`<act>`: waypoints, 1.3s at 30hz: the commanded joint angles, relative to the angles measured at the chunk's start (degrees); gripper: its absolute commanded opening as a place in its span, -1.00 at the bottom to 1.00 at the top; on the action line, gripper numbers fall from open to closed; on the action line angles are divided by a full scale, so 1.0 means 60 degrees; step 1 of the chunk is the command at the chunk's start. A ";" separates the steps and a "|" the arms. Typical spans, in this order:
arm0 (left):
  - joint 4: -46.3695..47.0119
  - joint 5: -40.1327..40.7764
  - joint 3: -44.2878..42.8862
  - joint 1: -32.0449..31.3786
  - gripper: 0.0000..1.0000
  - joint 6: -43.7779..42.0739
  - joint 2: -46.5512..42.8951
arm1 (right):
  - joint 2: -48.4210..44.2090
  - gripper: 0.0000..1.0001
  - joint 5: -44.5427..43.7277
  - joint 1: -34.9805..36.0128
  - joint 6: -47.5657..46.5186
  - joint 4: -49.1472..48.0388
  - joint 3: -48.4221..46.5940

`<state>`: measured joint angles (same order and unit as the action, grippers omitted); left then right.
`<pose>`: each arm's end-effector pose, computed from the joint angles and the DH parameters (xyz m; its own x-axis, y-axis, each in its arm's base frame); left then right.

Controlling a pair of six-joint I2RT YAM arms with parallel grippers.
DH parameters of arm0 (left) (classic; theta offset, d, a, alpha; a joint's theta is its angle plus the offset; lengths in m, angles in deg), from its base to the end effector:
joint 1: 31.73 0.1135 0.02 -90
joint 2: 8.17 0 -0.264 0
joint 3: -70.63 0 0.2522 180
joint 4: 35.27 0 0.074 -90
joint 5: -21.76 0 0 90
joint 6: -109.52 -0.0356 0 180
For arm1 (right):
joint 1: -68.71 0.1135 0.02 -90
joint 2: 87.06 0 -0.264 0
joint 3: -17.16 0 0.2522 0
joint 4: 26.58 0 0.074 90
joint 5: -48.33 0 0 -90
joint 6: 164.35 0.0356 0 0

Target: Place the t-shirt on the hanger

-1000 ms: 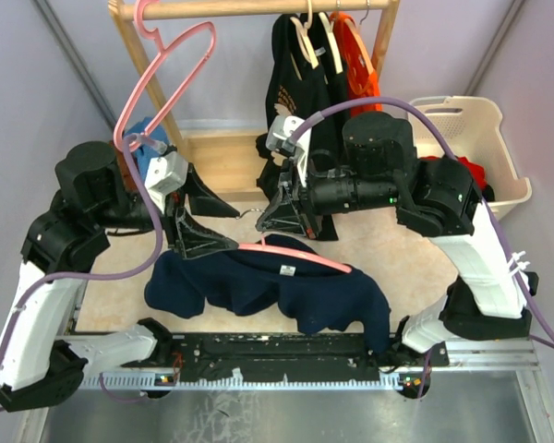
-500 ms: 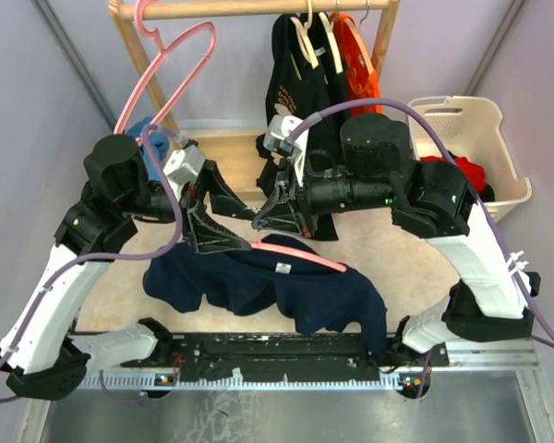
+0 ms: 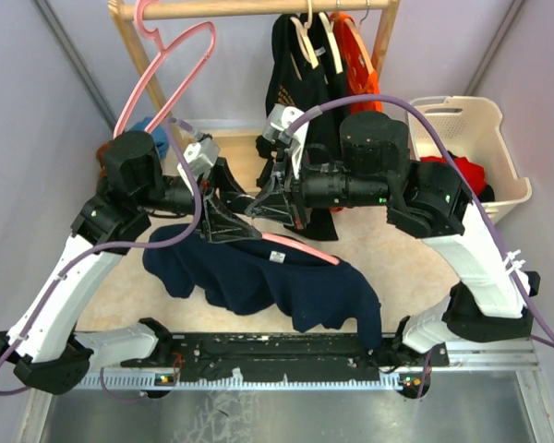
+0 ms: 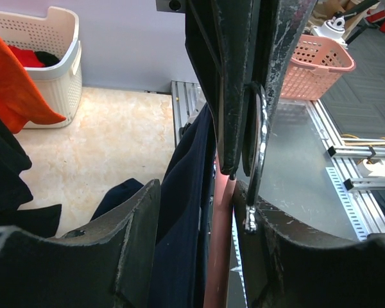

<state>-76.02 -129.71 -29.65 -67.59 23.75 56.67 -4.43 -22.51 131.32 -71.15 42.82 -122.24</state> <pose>0.1469 -0.1448 0.4903 -0.1477 0.0633 -0.9870 0.9805 -0.1210 -0.1545 0.0951 0.2090 0.5627 -0.1555 -0.1855 -0.9703 -0.9789 0.1608 0.1261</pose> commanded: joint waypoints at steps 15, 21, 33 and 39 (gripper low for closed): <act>-0.1197 0.0065 -0.0043 -0.0081 -0.55 -0.0959 0.0356 | -0.0251 -1.00 -0.0314 0.0039 -0.0021 -0.1374 -0.0317; -0.1550 0.0328 -0.0334 -0.0103 -1.00 -0.1237 0.0551 | -0.0251 -1.00 -0.0311 0.0039 0.0008 -0.1465 -0.0287; -0.1921 0.1405 -0.0693 -0.0103 -1.00 -0.1643 0.0534 | -0.0450 -0.13 -0.1457 0.0039 0.0108 -0.0885 -0.0129; -0.1927 0.2119 -0.0825 -0.0091 -1.00 -0.1575 0.0458 | -0.0829 0.16 -0.3900 0.0039 0.1025 0.0059 -0.0302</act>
<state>-88.32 -120.80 -32.62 -68.33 14.96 60.28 -5.68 -34.99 131.21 -69.42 41.66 -122.11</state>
